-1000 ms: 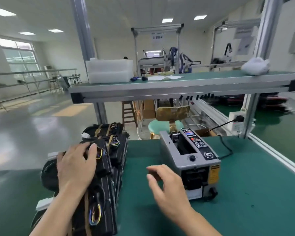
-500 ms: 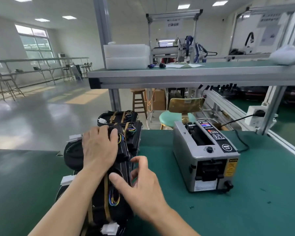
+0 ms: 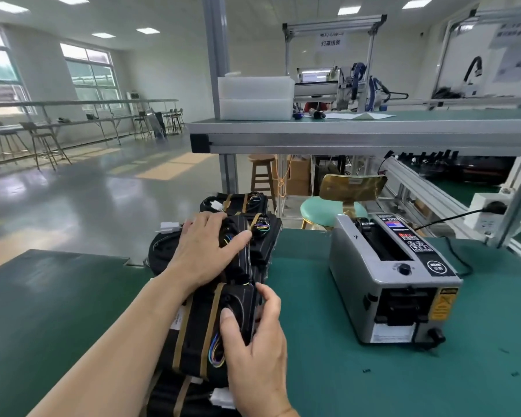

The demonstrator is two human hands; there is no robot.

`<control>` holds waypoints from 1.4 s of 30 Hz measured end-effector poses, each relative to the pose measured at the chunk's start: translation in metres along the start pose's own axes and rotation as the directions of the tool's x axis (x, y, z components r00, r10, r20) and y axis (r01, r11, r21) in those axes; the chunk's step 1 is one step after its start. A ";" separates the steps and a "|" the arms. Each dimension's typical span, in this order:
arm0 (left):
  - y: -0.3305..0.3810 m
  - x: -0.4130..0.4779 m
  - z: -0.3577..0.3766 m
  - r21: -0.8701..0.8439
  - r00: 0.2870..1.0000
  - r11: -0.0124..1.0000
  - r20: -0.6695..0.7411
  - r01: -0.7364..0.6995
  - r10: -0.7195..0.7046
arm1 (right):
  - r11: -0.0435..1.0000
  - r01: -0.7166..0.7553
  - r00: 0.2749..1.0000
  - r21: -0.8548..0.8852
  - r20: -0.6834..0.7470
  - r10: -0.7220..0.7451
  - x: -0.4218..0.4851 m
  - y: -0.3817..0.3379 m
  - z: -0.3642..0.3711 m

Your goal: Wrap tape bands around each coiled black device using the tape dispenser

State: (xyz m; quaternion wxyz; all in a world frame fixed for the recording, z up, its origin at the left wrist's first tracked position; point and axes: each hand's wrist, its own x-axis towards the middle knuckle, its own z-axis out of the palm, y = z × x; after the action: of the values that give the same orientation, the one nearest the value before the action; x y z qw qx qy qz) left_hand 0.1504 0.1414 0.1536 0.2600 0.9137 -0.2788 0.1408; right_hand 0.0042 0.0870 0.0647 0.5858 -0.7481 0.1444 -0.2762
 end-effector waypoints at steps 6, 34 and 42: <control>-0.001 -0.011 0.000 0.145 0.995 0.985 -0.009 -0.093 0.095 | 0.996 0.022 1.000 -0.090 -0.017 -0.024 0.003 0.003 0.000; -0.010 -0.150 0.029 0.017 0.897 0.999 -0.442 0.037 -0.025 | 0.991 0.073 0.994 0.111 -0.095 -0.062 0.006 0.016 0.007; -0.014 -0.148 0.026 0.038 0.916 0.999 -0.401 0.018 -0.001 | 0.991 0.086 0.996 -0.100 -0.020 -0.088 0.014 0.019 -0.007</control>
State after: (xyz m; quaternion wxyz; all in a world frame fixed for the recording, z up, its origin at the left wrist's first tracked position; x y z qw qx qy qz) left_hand 0.0426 0.2013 0.0669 0.2933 0.8719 -0.2122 0.3296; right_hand 0.0138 0.0691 0.0514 0.5338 -0.7783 0.1324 -0.3030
